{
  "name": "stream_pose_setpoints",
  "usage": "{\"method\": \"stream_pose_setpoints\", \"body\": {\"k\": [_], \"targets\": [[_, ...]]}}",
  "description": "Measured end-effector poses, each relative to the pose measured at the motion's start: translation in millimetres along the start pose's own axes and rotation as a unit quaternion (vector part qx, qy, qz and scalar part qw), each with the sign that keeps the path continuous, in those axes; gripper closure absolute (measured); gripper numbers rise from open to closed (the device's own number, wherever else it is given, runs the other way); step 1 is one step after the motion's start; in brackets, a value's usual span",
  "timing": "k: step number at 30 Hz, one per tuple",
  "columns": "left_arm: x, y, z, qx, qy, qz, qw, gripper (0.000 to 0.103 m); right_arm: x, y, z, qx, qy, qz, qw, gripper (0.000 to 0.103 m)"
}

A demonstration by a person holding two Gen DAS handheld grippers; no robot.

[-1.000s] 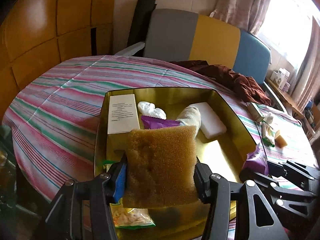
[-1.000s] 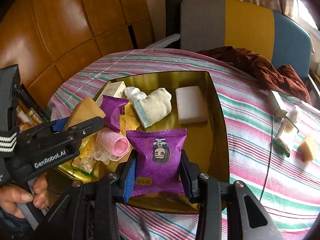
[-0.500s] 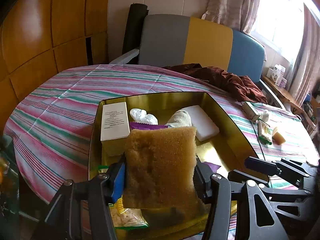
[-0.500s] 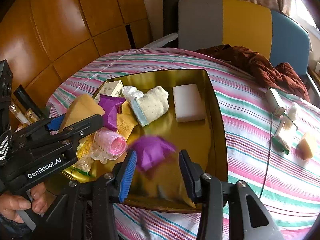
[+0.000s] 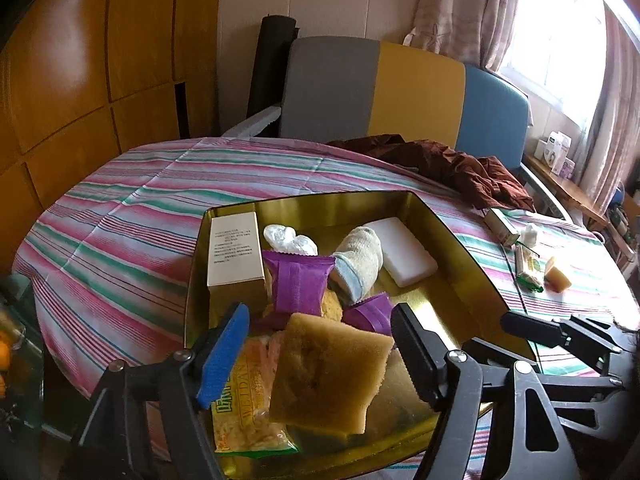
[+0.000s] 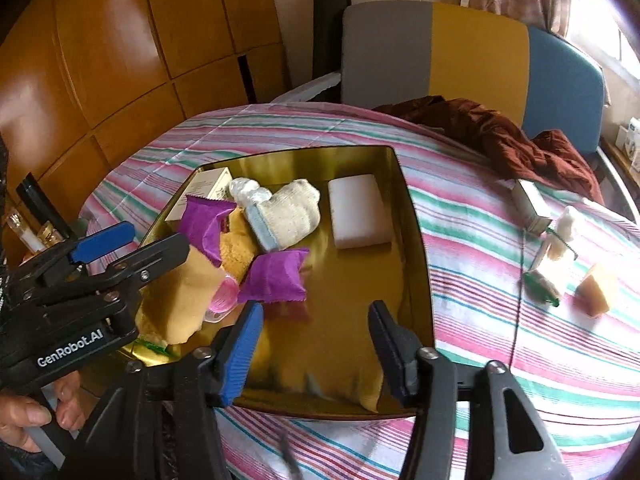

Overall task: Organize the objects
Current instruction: 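Open both grippers to drop the sponge and purple packet into the tray, then withdraw both grippers from the tray toward the remaining items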

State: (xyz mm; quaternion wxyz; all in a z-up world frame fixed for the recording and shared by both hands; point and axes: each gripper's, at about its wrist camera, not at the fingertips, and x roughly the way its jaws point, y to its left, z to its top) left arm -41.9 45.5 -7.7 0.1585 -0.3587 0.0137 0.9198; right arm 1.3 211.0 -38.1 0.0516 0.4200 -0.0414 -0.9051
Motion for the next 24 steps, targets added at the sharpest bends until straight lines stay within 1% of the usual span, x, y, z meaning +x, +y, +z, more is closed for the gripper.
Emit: {"method": "stream_pose_setpoints", "body": {"k": [3, 5, 7, 11, 24], "targets": [[-4.1, 0.4, 0.1, 0.001, -0.005, 0.002, 1.0, 0.028, -4.2, -0.3, 1.2, 0.001, -0.008, -0.011, 1.0, 0.034], [-7.6, 0.1, 0.5, 0.002, -0.01, 0.003, 0.9999, 0.027, -8.1, -1.2, 2.3, 0.001, -0.016, -0.022, 1.0, 0.025], [-12.1, -0.5, 1.0, 0.004, -0.018, 0.006, 0.9998, 0.024, -12.5, -3.1, 4.0, 0.002, -0.024, -0.031, 0.999, 0.02], [-19.8, -3.3, 1.7, 0.013, -0.031, 0.007, 0.9994, 0.023, -19.9, -6.7, 7.1, 0.004, -0.034, -0.043, 0.998, 0.019], [-32.1, -14.9, 2.1, 0.037, -0.045, 0.006, 0.9983, 0.022, -33.7, -22.6, 12.5, 0.029, -0.052, -0.07, 0.996, 0.019]]}}
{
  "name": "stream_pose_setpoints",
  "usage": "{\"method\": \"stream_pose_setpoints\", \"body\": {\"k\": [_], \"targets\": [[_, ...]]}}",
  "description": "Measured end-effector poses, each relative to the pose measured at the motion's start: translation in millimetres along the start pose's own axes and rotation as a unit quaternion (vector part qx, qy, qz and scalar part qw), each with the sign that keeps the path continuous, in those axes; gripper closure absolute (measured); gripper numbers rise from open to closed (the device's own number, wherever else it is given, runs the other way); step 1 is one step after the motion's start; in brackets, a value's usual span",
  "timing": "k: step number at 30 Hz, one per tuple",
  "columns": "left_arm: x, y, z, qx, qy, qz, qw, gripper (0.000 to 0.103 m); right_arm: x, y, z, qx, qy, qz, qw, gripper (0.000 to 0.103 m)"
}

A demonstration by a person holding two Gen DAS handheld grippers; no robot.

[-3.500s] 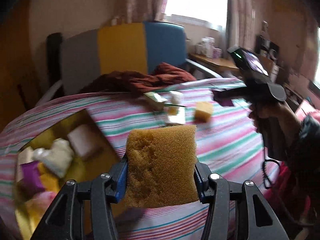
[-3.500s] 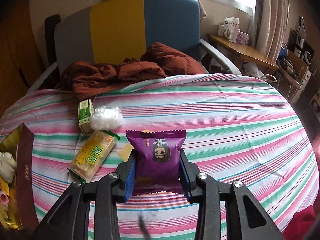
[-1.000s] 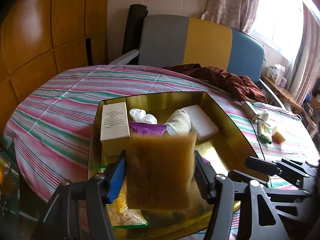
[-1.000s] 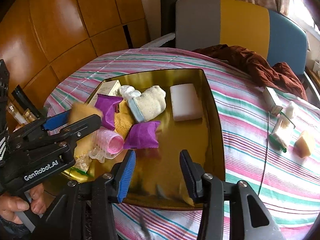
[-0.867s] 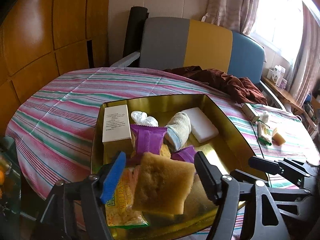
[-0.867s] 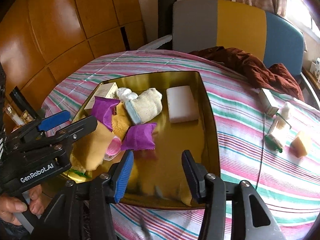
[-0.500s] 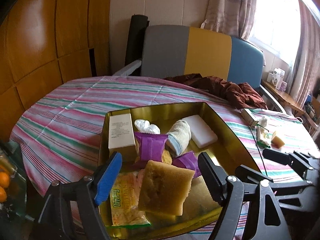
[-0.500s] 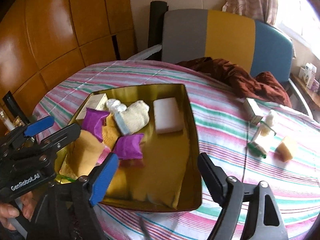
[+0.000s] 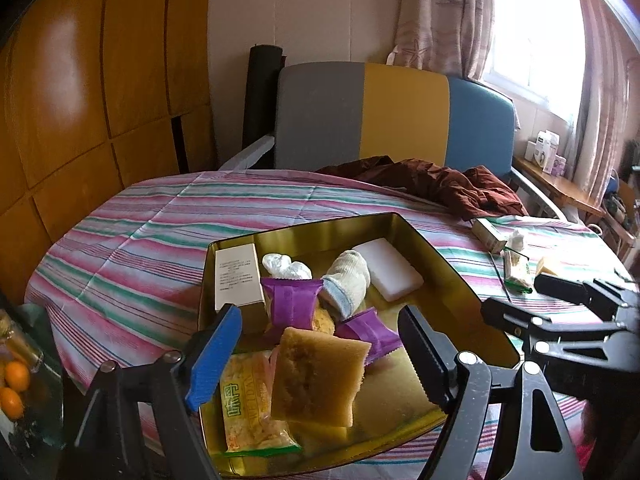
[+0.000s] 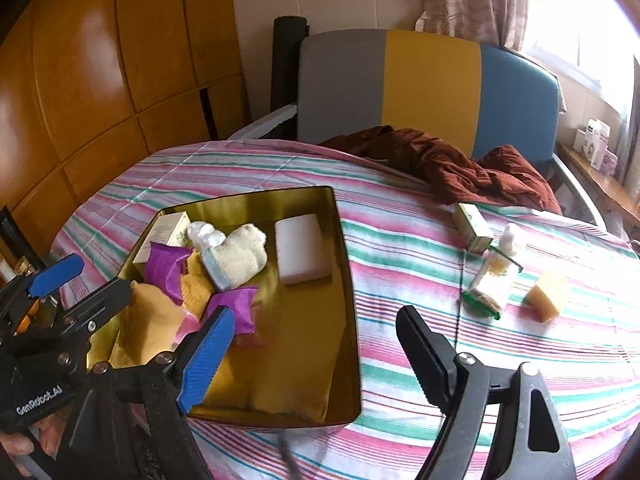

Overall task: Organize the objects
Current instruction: 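Withdraw both grippers from the tray toward the remaining items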

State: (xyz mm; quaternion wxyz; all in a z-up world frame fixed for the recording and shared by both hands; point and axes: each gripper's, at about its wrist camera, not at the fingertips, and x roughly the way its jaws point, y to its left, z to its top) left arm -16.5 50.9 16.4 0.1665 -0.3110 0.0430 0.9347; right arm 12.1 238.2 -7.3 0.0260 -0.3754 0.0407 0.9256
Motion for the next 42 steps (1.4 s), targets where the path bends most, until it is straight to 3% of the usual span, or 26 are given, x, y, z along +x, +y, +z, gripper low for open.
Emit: {"method": "stream_pose_setpoints", "body": {"k": [12, 24, 29, 32, 38, 42], "targets": [[0.1, -27.4, 5.5, 0.039, 0.0, -0.011, 0.9992, 0.021, -9.7, -49.2, 16.7, 0.023, -0.013, -0.044, 0.999, 0.019], [11.6, -65.4, 9.5, 0.082, 0.008, -0.034, 0.996, 0.019, -2.0, -153.9, 38.0, 0.095, -0.004, -0.118, 0.988, 0.019], [17.1, -81.4, 10.7, 0.1, 0.014, -0.05, 0.9937, 0.019, 10.0, -215.5, 41.2, 0.143, -0.002, -0.169, 0.975, 0.019], [21.1, -90.9, 13.1, 0.11, 0.018, -0.059, 0.992, 0.019, 17.6, -258.6, 29.9, 0.197, 0.004, -0.196, 0.961, 0.019], [35.5, -114.9, 21.2, 0.126, 0.033, -0.074, 0.9887, 0.019, 20.1, -321.0, -1.3, 0.332, 0.036, -0.185, 0.924, 0.019], [46.6, -139.7, 28.6, 0.137, 0.043, -0.094, 0.9851, 0.019, 26.1, -327.1, -5.4, 0.346, 0.056, -0.172, 0.921, 0.019]]}}
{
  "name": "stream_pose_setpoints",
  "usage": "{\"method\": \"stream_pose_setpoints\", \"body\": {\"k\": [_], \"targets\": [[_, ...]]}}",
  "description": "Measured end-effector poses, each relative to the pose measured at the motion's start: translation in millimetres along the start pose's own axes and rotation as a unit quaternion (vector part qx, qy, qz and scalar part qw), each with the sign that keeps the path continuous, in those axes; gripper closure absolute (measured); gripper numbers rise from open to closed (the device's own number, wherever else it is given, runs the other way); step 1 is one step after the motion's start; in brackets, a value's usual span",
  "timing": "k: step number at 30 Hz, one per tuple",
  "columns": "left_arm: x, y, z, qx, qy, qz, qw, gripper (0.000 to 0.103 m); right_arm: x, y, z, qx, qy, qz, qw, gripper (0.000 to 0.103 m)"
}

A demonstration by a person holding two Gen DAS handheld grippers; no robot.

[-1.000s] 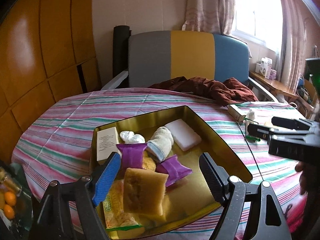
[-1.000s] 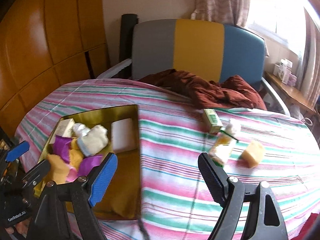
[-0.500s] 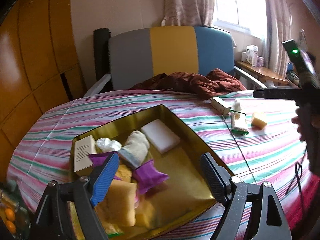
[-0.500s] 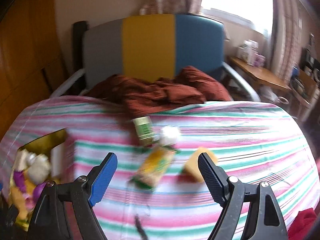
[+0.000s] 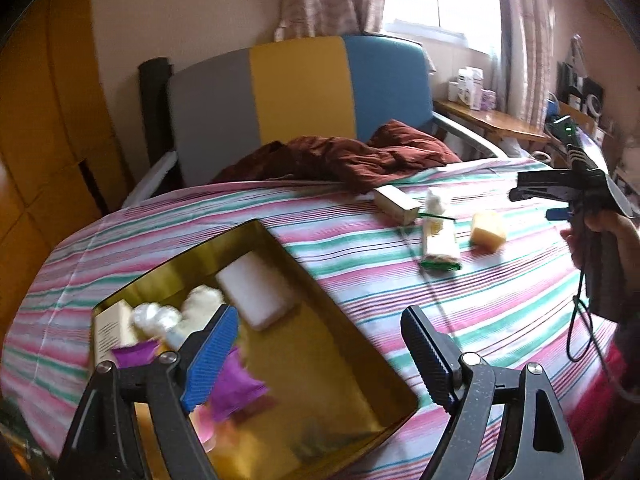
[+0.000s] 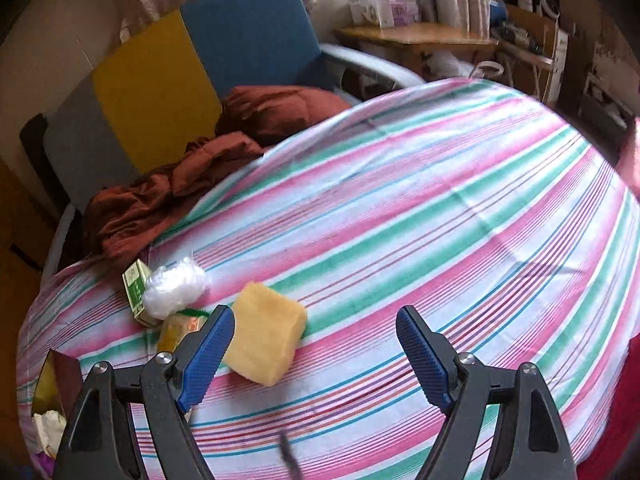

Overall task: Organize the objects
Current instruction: 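Withdraw both grippers from the tray toward the remaining items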

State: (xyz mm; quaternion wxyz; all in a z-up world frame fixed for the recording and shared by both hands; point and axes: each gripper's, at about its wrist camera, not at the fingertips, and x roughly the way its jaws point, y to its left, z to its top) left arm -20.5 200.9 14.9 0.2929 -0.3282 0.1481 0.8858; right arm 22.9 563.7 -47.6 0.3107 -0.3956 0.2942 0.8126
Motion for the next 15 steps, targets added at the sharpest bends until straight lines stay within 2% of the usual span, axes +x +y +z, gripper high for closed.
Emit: {"method": "stream_pose_setpoints", "body": {"k": [2, 7, 11, 15], "targets": [[8.9, -10.9, 10.2, 0.0, 0.007, -0.019, 0.9998, 0.019, 3.1, 1.0, -0.6, -0.003, 0.01, 0.001, 1.0, 0.019], [33.6, -42.2, 30.9, 0.029, 0.011, -0.039, 0.9987, 0.019, 9.9, -0.1, -1.2, -0.001, 0.026, -0.002, 1.0, 0.019], [65.4, -62.3, 45.4, 0.039, 0.04, -0.06, 0.9966, 0.02, 14.7, -4.2, -0.5, 0.014, 0.039, 0.007, 0.999, 0.019], [92.5, -80.1, 51.8, 0.055, 0.059, -0.061, 0.9949, 0.02, 16.6, -4.2, 0.3, 0.016, 0.043, 0.01, 0.999, 0.019]]}}
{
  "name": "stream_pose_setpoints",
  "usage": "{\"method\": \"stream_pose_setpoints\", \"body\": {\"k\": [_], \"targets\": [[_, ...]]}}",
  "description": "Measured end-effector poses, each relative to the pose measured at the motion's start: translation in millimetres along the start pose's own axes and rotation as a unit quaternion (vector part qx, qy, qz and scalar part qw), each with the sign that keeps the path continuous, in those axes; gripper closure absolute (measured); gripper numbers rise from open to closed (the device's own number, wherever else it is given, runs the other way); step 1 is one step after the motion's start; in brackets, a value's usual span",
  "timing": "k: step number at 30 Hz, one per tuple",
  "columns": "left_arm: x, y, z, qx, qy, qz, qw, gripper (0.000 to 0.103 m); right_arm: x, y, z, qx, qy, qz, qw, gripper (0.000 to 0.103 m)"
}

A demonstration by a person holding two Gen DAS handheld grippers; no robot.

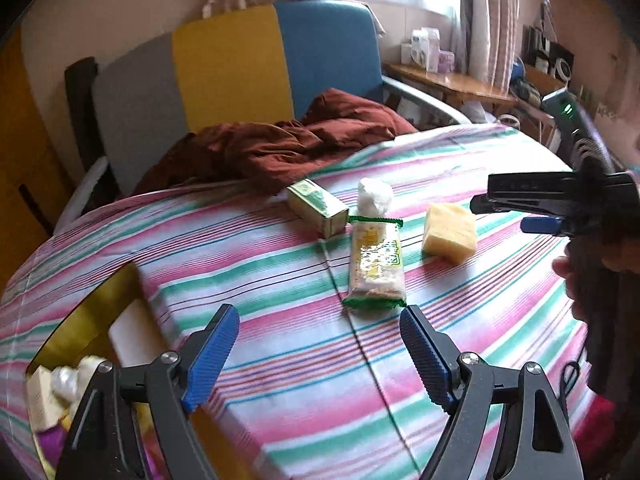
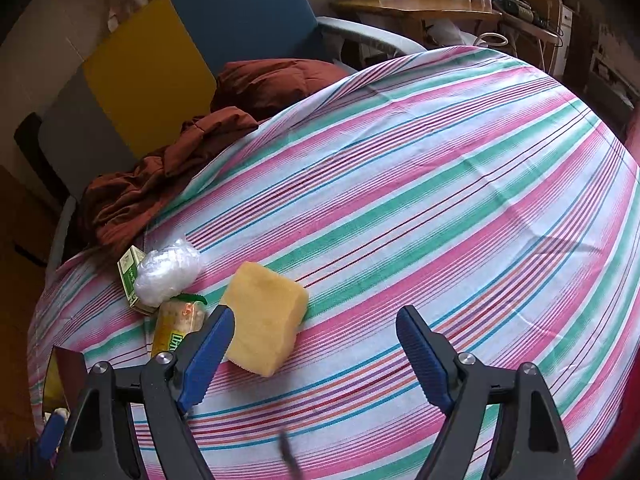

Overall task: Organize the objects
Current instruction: 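Grasp the WEIDAN cracker packet with the left gripper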

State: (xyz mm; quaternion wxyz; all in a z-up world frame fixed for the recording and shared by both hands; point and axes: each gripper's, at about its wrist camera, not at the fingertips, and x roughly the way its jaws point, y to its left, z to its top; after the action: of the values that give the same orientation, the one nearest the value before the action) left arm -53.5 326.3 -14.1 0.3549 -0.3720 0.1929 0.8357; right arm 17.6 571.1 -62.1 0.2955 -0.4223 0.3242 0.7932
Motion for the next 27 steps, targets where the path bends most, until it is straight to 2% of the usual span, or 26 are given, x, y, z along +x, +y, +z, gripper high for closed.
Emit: {"method": "stream_pose_setpoints", "body": {"k": [11, 18, 20, 21, 22, 23, 27], "targets": [[75.0, -30.5, 30.1, 0.025, 0.046, -0.016, 0.9985, 0.02, 1.8, -13.7, 3.4, 0.038, 0.002, 0.008, 0.999, 0.019], [113.6, -39.2, 44.1, 0.031, 0.056, -0.013, 0.9979, 0.02, 8.3, -14.1, 4.6, 0.037, 0.007, -0.001, 0.999, 0.018], [126.4, -36.3, 44.0, 0.022, 0.075, -0.025, 0.9966, 0.031, 10.5, -13.3, 4.8, 0.035, 0.008, -0.004, 0.999, 0.018], [130.1, -34.7, 43.2, 0.015, 0.086, -0.036, 0.9955, 0.048, 11.6, -12.6, 5.0, 0.034, 0.008, -0.004, 0.999, 0.018], [129.1, -34.5, 41.3, 0.015, 0.081, -0.031, 0.9961, 0.055, 12.3, -12.3, 5.4, 0.033, 0.008, -0.005, 0.999, 0.018], [126.8, -35.5, 39.5, 0.019, 0.078, -0.025, 0.9965, 0.055, 12.9, -11.5, 5.7, 0.032, 0.006, -0.006, 0.999, 0.018], [113.8, -32.5, 26.8, -0.007, 0.091, -0.046, 0.9948, 0.055, 12.5, -9.1, 7.0, 0.024, -0.003, 0.002, 1.0, 0.019]]}}
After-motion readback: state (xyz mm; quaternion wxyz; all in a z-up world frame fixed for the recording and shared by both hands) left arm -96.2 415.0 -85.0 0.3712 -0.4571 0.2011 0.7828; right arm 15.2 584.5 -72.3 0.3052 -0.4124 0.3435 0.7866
